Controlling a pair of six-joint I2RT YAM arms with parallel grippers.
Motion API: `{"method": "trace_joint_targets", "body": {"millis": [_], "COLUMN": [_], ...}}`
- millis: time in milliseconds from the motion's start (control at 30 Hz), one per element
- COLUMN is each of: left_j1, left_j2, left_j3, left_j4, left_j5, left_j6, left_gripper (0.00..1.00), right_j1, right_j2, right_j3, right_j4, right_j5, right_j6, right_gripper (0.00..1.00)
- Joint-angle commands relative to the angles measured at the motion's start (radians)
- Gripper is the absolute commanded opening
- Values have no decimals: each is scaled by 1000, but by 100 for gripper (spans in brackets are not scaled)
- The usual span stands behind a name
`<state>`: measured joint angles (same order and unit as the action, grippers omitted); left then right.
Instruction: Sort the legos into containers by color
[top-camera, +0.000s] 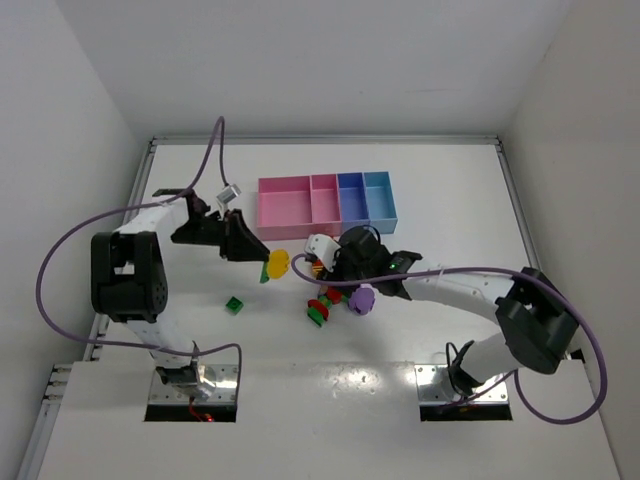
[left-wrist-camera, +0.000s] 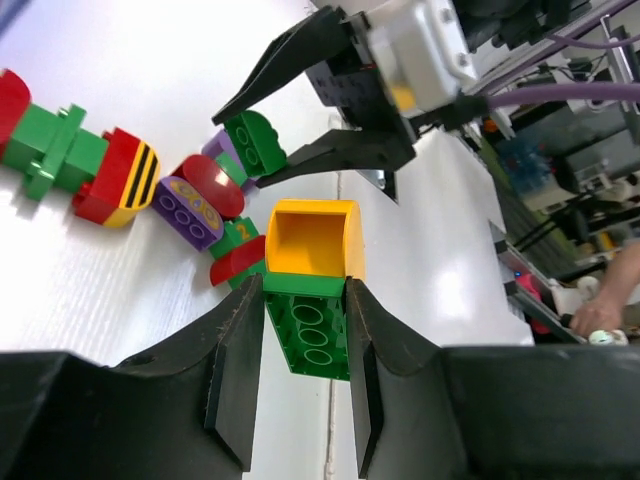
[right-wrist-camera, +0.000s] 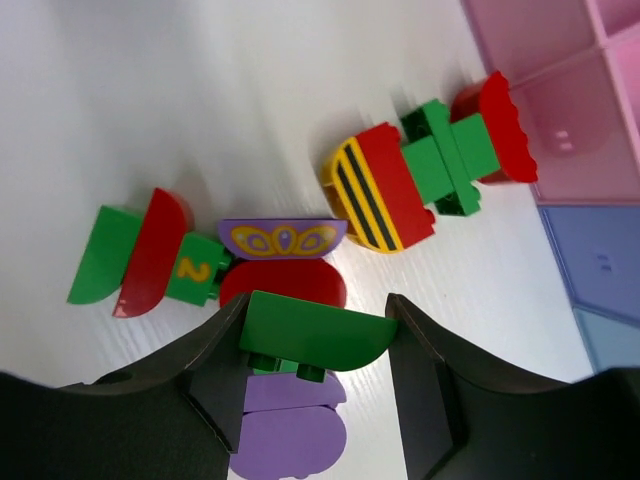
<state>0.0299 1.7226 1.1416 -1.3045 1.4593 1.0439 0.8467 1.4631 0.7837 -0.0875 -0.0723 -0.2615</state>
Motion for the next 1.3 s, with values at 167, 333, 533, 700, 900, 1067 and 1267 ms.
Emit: {"method": "trace_joint_targets", "body": {"millis": [167, 333, 533, 700, 900, 1067, 1267], "left_j1": [117, 188, 85, -23, -110, -120, -96], "left_j2": [-87, -196, -505, -495, -508, -570, -641], "left_j3": [130, 121, -82, -123, -200, -261, -292], "left_j4": [7, 583, 975, 1007, 1105, 1211, 1220], "left_j5": [-30, -236, -607, -648, -705, -735, -737], "left_j6": [-30, -574, -1039, -1094, -1174, -1251, -1251], "left_gripper": [0, 0, 0, 0, 0, 0, 0], "right_j1": [-86, -126, -158, -176, -176, -166, -147], "right_j2": [14, 14, -6, -6, -6, 17, 156], "right_j3": [52, 52, 22, -4, -27, 46, 296], "right_j4": [20, 11, 11, 31, 81, 165, 247], "right_j5": [97, 97, 28, -90, -112, -112, -93], "right_j6": [191, 238, 275, 289, 289, 289, 311], "right_gripper": [3, 2, 0, 0, 0, 0, 0]}}
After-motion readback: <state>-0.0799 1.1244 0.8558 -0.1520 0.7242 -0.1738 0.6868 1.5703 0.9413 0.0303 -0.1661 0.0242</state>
